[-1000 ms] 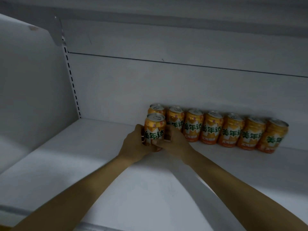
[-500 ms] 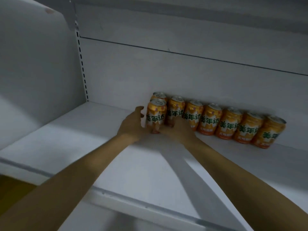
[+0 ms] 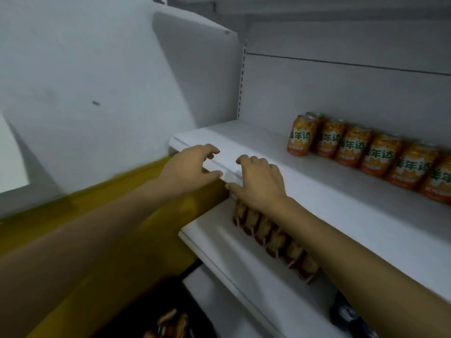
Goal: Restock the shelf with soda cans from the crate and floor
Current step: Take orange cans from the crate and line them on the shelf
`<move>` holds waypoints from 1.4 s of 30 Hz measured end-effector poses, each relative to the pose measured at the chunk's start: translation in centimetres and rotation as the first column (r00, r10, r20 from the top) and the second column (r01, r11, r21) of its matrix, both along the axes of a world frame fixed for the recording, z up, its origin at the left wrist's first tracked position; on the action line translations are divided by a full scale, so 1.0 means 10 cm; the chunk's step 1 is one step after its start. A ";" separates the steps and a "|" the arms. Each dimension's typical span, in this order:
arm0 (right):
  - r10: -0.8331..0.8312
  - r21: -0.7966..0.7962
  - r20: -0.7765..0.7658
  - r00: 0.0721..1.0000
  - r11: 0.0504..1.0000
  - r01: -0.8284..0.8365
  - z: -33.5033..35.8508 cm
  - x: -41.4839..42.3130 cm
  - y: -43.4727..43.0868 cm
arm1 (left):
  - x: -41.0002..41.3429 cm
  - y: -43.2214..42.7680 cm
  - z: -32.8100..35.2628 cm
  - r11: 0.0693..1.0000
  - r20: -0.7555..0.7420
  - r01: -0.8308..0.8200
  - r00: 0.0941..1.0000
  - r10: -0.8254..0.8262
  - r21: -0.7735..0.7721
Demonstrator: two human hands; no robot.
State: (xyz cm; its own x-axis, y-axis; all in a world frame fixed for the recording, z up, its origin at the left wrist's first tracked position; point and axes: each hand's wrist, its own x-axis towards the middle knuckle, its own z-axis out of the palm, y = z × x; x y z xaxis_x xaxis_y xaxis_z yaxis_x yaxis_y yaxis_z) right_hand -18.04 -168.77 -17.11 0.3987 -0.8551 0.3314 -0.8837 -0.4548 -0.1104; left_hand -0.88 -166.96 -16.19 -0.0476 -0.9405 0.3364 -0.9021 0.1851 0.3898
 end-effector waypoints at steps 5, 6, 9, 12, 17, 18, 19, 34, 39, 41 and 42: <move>0.201 0.146 -0.083 0.976 0.971 -0.187 -0.53 0.53 0.61 | 0.45 1.06 -0.46 0.943 0.343 -0.228 0.929 0.137 0.241; 0.227 0.192 -0.094 0.969 0.960 -0.206 -0.69 0.59 0.73 | 0.51 1.24 -0.64 0.913 0.378 -0.258 0.917 0.129 0.315; 0.264 0.369 -0.126 0.956 0.907 -0.201 -1.17 0.70 1.05 | 0.53 1.65 -1.19 0.802 0.424 -0.325 0.900 0.100 0.502; 0.264 0.516 -0.126 0.956 0.841 -0.164 -1.64 0.65 1.36 | 0.43 1.96 -1.66 0.737 0.427 -0.341 0.901 0.078 0.583; 0.273 0.718 -0.165 0.948 0.692 -0.074 -2.32 0.49 1.68 | 0.45 2.41 -2.26 0.667 0.305 -0.276 0.949 0.076 0.692; 0.273 0.741 -0.185 0.944 0.669 -0.048 -2.42 0.47 1.70 | 0.51 2.48 -2.35 0.635 0.275 -0.271 0.957 0.094 0.723; 0.270 0.760 -0.206 0.940 0.650 -0.020 -2.49 0.47 1.72 | 0.57 2.55 -2.42 0.601 0.243 -0.264 0.963 0.118 0.754; -0.153 0.948 -0.053 0.987 0.304 0.098 -3.33 1.56 1.96 | 2.37 2.27 -3.21 0.509 -0.083 0.019 0.991 0.102 0.861; -0.275 0.965 -0.079 0.958 0.219 0.142 -3.42 1.89 2.15 | 2.71 2.29 -3.50 0.429 -0.225 0.084 0.930 0.289 0.899; -0.273 0.974 -0.085 0.958 0.180 0.138 -3.56 1.94 2.15 | 2.76 2.24 -3.60 0.372 -0.267 0.134 0.905 0.332 0.918; -0.284 0.977 -0.074 0.956 0.170 0.126 -3.63 1.95 2.13 | 2.77 2.21 -3.66 0.351 -0.275 0.145 0.893 0.356 0.925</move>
